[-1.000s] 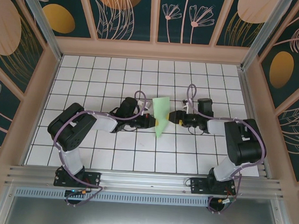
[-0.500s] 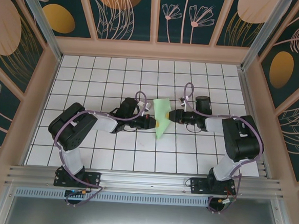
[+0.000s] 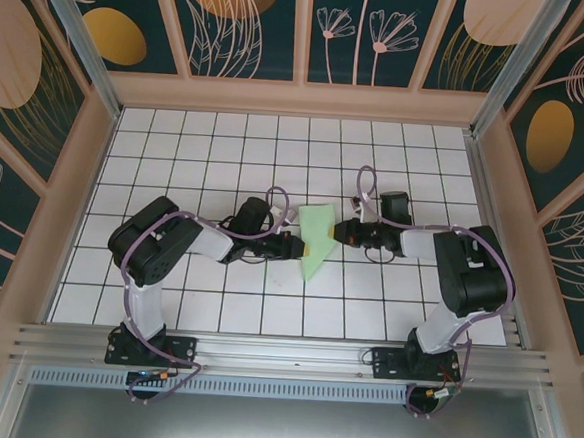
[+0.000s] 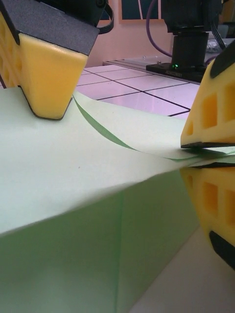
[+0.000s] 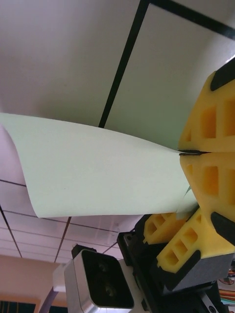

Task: Fold a paper plane with a square sheet of paper (fold left side to right side)
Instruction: Place the paper at the center of the table.

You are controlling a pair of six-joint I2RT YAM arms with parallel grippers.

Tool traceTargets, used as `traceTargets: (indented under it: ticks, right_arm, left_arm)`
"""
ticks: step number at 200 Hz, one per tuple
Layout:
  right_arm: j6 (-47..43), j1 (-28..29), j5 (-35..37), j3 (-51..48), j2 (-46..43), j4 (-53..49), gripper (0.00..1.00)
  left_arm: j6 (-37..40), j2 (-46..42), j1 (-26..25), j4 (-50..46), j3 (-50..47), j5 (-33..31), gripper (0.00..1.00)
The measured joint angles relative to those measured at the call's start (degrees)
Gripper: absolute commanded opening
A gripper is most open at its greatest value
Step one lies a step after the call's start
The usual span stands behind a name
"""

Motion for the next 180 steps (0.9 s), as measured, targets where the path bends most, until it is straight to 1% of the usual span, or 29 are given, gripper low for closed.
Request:
traceTargets:
  ticks: [5, 20, 31, 73, 87, 101, 127, 155, 180]
  right_arm:
    - [0.0, 0.1, 0.4, 0.0, -0.2, -0.5, 0.0]
    - [0.2, 0.7, 1.7, 0.0, -1.0, -1.6, 0.0]
    - [0.5, 1.3, 2.8, 0.1, -1.9, -2.6, 0.0]
    - [1.6, 3.6, 7.0, 1.1, -4.6, -6.2, 0.0]
    - [2.0, 4.4, 8.2, 1.7, -5.0, -7.4, 0.0]
    - [2.4, 5.1, 9.3, 2.1, -5.2, -8.2, 0.0]
    - [3.6, 6.3, 11.1, 2.7, -5.2, -9.3, 0.0]
    - [4.8, 7.9, 12.9, 3.5, -5.2, -10.1, 0.0]
    - [5.6, 9.4, 14.4, 4.2, -5.2, -10.5, 0.0]
  left_arm:
    - [0.1, 0.1, 0.0, -0.1, 0.0, -0.1, 0.3]
    - [0.9, 0.1, 0.0, -1.0, 0.0, -0.8, 0.33]
    - [1.5, -0.2, 0.0, -1.2, 0.0, -0.8, 0.41]
    - [5.6, -5.5, 0.0, -8.2, 0.0, -6.3, 0.53]
    - [7.2, -8.3, 0.0, -11.3, 0.0, -8.3, 0.55]
    - [8.5, -11.2, 0.0, -14.4, 0.0, -10.5, 0.55]
    - [9.9, -15.4, 0.0, -18.5, 0.1, -13.6, 0.51]
    - [9.3, -17.4, 0.0, -18.0, -1.0, -13.4, 0.44]
    - [7.5, -17.2, -0.1, -15.7, -2.3, -11.9, 0.42]
